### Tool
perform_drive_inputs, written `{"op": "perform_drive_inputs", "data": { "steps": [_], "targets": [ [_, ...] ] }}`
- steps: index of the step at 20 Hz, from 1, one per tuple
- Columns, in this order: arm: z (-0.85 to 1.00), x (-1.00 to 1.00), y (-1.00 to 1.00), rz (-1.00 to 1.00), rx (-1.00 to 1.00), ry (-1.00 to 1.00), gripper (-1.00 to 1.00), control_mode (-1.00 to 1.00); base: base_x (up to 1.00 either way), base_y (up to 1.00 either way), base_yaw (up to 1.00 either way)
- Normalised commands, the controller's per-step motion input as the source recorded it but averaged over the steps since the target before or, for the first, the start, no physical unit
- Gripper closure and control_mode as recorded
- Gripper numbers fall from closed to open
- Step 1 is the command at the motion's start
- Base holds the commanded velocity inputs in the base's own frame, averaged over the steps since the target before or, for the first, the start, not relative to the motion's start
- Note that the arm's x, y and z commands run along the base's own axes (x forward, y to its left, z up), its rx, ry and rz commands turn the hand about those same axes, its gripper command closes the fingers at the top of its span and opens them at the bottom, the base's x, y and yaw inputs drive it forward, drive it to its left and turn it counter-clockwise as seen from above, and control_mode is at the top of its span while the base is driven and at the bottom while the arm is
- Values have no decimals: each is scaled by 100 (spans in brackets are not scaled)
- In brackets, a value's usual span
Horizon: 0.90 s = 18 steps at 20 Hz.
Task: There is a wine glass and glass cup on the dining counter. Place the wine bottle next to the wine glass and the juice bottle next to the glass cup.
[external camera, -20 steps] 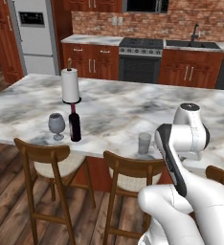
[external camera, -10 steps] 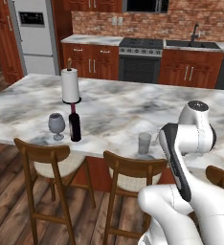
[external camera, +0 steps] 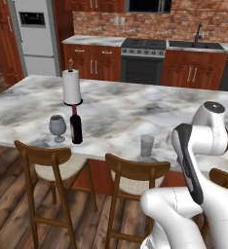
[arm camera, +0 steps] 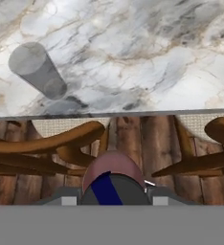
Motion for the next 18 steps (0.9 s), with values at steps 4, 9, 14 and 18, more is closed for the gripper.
{"op": "perform_drive_inputs", "data": {
  "steps": [4,9,14,18],
  "targets": [
    [1,12,-38,15,0,0,100,-100,0,0,0],
    [0,28,-28,18,0,0,100,-100,0,0,0],
    [0,35,-16,23,0,0,100,-100,0,0,0],
    [-5,39,-1,22,-1,0,100,-100,0,0,0]
  ]
}}
